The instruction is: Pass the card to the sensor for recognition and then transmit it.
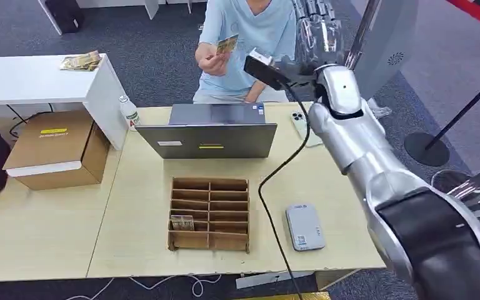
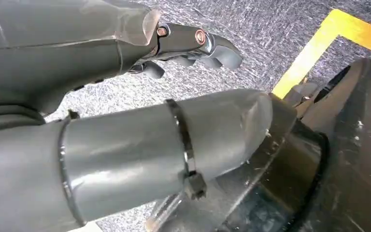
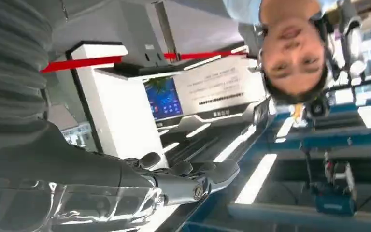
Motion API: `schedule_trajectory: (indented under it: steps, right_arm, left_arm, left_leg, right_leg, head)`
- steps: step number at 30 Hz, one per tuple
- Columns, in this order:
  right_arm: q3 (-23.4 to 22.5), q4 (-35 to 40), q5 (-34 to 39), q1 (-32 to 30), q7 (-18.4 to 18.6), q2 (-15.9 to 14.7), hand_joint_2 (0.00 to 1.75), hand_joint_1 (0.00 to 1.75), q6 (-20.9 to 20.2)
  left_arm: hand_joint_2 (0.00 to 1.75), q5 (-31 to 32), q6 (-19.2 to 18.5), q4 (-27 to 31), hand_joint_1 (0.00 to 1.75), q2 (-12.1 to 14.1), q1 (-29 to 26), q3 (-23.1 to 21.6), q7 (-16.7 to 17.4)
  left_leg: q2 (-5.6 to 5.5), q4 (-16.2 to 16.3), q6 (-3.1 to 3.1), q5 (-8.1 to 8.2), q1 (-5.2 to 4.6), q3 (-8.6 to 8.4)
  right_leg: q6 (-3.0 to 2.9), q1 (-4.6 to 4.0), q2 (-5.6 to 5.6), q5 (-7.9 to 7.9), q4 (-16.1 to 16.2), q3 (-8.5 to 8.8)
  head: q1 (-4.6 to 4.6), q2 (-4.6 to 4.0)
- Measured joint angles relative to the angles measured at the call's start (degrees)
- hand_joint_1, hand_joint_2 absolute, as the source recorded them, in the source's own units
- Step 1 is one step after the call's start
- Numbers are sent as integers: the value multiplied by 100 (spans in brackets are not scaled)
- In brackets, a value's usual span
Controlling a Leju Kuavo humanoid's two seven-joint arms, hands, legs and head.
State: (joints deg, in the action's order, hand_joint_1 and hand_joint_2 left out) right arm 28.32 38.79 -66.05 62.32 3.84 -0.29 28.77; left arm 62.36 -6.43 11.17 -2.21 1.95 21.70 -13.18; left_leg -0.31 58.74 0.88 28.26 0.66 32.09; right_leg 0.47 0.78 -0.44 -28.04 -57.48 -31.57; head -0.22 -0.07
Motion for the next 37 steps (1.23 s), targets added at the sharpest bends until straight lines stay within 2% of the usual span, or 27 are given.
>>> schedule_trajectory:
  steps: [3,5,7,8,9,12,15,16,19,24,27,28,31,36,37]
  right_arm:
    - [-243,1058,416,-727,-385,-457,175,0,-26]
    - [-445,1784,977,-1204,-678,-785,175,0,-196]
    - [-651,2432,2035,-1636,-1039,-1123,175,0,-835]
    - [-773,2770,2882,-1849,-1281,-1333,175,0,-1422]
    - [-896,3051,3526,-2050,-1493,-1543,175,0,-1816]
    - [-1432,3728,5219,-2584,-2015,-2221,175,0,-2514]
    - [-2121,4187,6639,-3198,-2318,-2765,175,0,-3190]
    - [-2348,4309,6965,-3429,-2338,-2887,175,0,-3424]
    - [-3082,4668,8331,-4213,-2138,-3205,175,0,-4507]
    - [-4133,5220,10400,-5596,-1713,-3339,175,0,-5996]
    - [-4498,5463,10911,-6202,-1516,-3339,175,0,-6497]
    - [-4570,5533,10922,-6377,-1420,-3339,0,0,-6601]
    - [-4574,5692,10660,-6762,-1241,-3291,0,0,-6571]
    - [-4371,5981,9678,-7134,-1460,-3070,0,0,-6220]
    - [-4334,6022,9589,-7173,-1501,-3033,175,0,-6171]
  left_arm:
    - [0,-46,24,0,0,-2,-29,107,20]
    - [0,-68,28,0,0,0,-59,153,20]
    - [0,-92,24,0,0,4,-85,223,11]
    - [0,-96,4,0,0,9,-86,256,-4]
    - [0,-103,-4,0,0,22,-86,269,-18]
    - [0,-125,-11,0,0,46,-115,332,-20]
    - [0,-127,9,0,0,55,-128,409,-20]
    - [0,-120,15,0,0,59,-136,413,-22]
    - [0,-66,26,0,0,79,-150,435,-50]
    - [0,20,26,0,0,90,-165,459,-90]
    - [0,31,24,0,0,101,-175,503,-90]
    - [0,31,24,0,0,103,-169,518,-87]
    - [0,31,26,0,0,105,-158,548,-81]
    - [0,57,46,0,0,105,-158,559,-74]
    - [0,63,57,0,0,105,-159,562,-70]
  left_leg:
    - [-7,1,-1,1,-1,3]
    - [-6,1,-2,2,-2,4]
    - [-6,2,-3,3,-2,5]
    - [-9,2,-5,5,-2,9]
    - [-23,2,-6,4,-2,13]
    - [-38,5,-6,4,-3,23]
    - [-38,6,-11,8,-3,26]
    - [-37,6,-17,12,-4,27]
    - [-35,6,-23,16,-4,26]
    - [-42,4,-23,17,-2,29]
    - [-28,-1,-20,19,-2,29]
    - [-25,-2,-20,19,-1,29]
    - [-21,-3,-20,18,-2,25]
    - [-21,-3,-19,17,-3,24]
    - [-22,-3,-19,17,-3,24]
  right_leg:
    - [0,1,-6,0,1,-1]
    - [1,2,-5,-1,3,-3]
    - [1,2,-6,-1,5,-7]
    - [1,2,-9,-1,6,-7]
    - [3,3,-24,-3,6,-8]
    - [4,4,-37,-3,7,-10]
    - [6,4,-38,-5,10,-8]
    - [6,4,-38,-5,10,-9]
    - [11,4,-35,-9,11,-11]
    - [17,1,-40,-17,11,-9]
    - [16,1,-27,-16,10,-13]
    - [16,0,-25,-16,10,-12]
    - [16,1,-20,-16,10,-12]
    - [16,2,-20,-16,9,-11]
    - [16,2,-20,-16,8,-10]
  head:
    - [4,0]
    - [2,0]
    - [2,0]
    - [0,0]
    - [4,0]
    - [2,0]
    - [2,0]
    - [2,0]
    - [4,0]
    - [-2,0]
    - [-4,0]
    - [-2,0]
    - [-4,0]
    - [-4,0]
    - [-7,0]
